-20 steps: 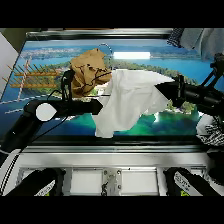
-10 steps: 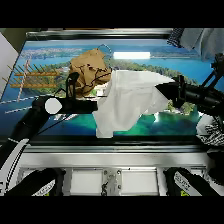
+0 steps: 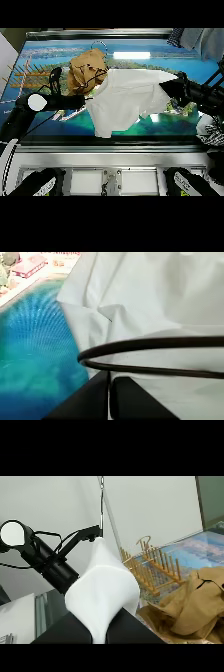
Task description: Fold the clothes and pants, and hang the long-sleeved shirts on hangers.
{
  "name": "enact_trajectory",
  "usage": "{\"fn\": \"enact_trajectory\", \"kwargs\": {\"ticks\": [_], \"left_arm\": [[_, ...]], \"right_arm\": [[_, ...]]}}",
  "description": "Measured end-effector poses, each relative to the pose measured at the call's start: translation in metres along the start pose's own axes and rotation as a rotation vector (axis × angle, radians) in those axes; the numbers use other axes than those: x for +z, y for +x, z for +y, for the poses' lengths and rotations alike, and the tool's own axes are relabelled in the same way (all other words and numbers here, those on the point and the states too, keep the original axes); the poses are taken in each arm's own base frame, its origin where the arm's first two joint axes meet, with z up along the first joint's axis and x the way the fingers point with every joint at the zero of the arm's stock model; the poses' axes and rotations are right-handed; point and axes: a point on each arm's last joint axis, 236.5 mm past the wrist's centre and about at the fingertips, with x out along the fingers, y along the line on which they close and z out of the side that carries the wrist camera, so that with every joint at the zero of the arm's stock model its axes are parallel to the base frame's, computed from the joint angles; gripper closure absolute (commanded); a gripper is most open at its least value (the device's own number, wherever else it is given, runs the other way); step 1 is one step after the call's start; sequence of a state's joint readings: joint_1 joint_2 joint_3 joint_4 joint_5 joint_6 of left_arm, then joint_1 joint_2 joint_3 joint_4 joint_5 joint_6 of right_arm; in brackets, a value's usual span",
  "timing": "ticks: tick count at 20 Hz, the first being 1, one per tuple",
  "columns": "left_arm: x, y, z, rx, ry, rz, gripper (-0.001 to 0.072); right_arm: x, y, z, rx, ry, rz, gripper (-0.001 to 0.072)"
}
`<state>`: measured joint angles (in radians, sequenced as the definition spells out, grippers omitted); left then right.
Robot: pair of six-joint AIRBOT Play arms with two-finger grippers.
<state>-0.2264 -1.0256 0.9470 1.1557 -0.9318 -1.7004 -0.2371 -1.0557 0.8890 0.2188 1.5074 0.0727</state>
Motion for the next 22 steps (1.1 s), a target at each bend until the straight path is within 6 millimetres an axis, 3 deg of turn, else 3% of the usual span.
{"fn": "enact_trajectory", "kwargs": {"ticks": [5,13,22], "left_arm": [[0.000,-0.002,0.006,0.008,-0.012,0.008,0.0690],[-0.006,0.003,-0.020,-0.043,0.031,0.009,0.0690],[0.017,-0.007,0.020,0.011,-0.056,-0.042,0.0690]], "right_arm": [[0.004,0.001,0.006,0.023,0.005,-0.017,0.0702],[0.025,0.000,-0.001,-0.006,0.031,-0.104,0.0702],[0.011,0.001,-0.003,-0.015,0.056,-0.044,0.0702]]}}
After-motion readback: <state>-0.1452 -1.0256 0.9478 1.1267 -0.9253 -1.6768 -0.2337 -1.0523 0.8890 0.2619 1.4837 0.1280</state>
